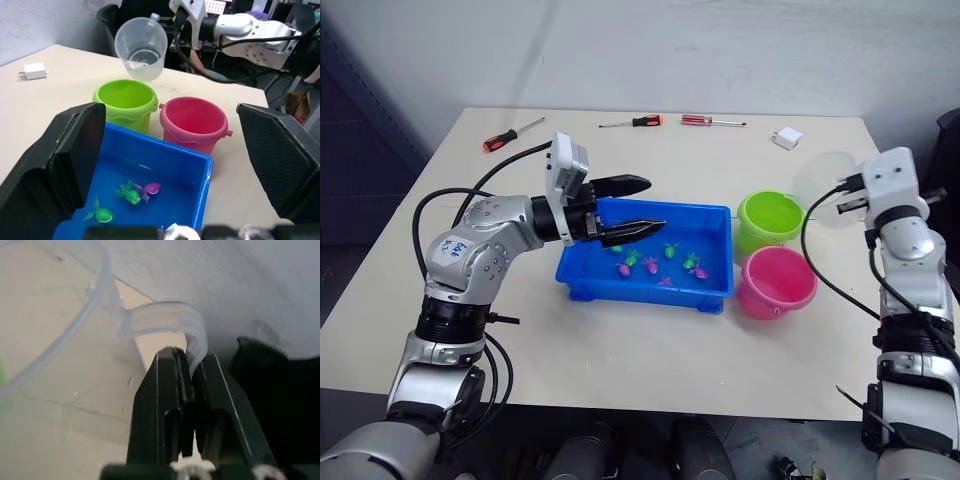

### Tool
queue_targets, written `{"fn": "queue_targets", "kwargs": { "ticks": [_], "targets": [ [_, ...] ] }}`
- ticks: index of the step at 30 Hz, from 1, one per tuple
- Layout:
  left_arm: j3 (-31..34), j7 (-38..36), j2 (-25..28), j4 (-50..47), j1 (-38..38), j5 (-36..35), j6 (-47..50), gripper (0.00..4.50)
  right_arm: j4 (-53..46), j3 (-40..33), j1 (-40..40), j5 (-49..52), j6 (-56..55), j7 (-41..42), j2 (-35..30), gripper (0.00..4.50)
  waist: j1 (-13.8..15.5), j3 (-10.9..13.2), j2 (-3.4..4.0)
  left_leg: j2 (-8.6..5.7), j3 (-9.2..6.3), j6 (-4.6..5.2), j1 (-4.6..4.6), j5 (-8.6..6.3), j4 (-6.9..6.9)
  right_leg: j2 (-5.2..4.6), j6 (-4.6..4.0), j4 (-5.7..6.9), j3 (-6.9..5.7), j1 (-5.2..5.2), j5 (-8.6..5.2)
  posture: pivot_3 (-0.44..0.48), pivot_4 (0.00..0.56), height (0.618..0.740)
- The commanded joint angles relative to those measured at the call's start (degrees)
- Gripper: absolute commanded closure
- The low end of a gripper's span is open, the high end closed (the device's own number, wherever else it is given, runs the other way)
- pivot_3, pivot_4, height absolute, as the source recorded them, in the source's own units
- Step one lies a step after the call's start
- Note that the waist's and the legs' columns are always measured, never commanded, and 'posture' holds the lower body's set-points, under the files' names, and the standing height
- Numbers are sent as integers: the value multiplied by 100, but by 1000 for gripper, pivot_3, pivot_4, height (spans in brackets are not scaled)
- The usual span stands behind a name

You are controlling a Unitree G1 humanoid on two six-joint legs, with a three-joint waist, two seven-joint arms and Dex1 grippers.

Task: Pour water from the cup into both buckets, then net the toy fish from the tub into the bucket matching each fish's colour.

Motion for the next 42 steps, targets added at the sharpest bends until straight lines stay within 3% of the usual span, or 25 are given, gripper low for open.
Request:
{"fn": "queue_targets", "kwargs": {
  "ticks": [1,5,9,15,20,21,23,24,29,35,39,42],
  "targets": [
    [159,-330,88,-421,-8,-405,70,0,-1260,-959,578,826,907,-164,219,4485,0,0,0,0,0,0,-1,0,-1,0,0,-1,1,0,0,0,150,740],
    [265,-636,201,-618,13,-857,352,0,-2632,-2044,1452,1876,2125,-608,1055,4485,-2,0,0,0,-3,-1,2,0,-1,0,0,2,-1,3,0,0,150,740],
    [222,-763,263,-667,-42,-1006,459,0,-3425,-2243,2338,2109,2402,-758,1591,4485,-21,-2,4,0,0,-3,7,1,-4,0,0,8,4,3,0,0,150,740],
    [90,-984,292,-602,-110,-1000,415,0,-3663,-2126,3005,2085,2174,-973,2163,4485,-26,-3,5,0,7,-6,22,3,-14,3,0,-7,11,2,0,0,150,740],
    [3,-1113,200,-369,-285,-931,349,0,-3303,-2006,3281,1968,1613,-941,2340,4485,-22,-3,5,-1,8,-8,21,4,-15,3,0,-12,12,3,0,0,150,740],
    [-22,-1142,181,-321,-330,-907,324,0,-3272,-1988,3343,1957,1559,-955,2361,3709,-22,-3,5,-1,9,-7,21,4,-14,3,0,-12,12,3,0,0,150,740],
    [-65,-1195,143,-242,-395,-865,260,0,-3307,-1896,3533,1909,1461,-926,2362,2935,-21,-3,5,-1,8,-7,23,4,-16,3,0,-13,12,4,0,0,150,740],
    [-82,-1239,131,-161,-440,-827,207,0,-3508,-1851,3737,1902,1502,-916,2393,2261,-21,-3,5,-1,8,-7,23,4,-18,3,0,-12,11,3,0,0,150,740],
    [-145,-1421,109,79,-540,-729,30,0,-4316,-1757,4518,1925,1613,-924,2493,42,-16,-3,5,-1,6,-8,22,4,-20,4,-1,-15,12,3,-1,0,150,740],
    [-362,-1555,-111,409,-604,-494,-242,0,-5803,-1768,5614,2131,2069,-860,2563,42,-20,-4,6,-1,6,-10,28,3,-25,6,0,-15,14,5,-1,0,150,740],
    [-399,-1486,-161,572,-581,-313,-382,0,-6526,-2265,5972,2856,2483,-506,2261,42,-26,-4,6,-1,8,-10,29,4,-22,6,0,-19,16,7,-1,0,150,740],
    [-318,-1427,40,567,-334,-208,-369,0,-6816,-2686,5896,4150,2733,604,1276,42,-54,-4,9,-1,12,-9,33,3,-21,6,0,-22,18,11,-1,0,150,740]
  ]
}}
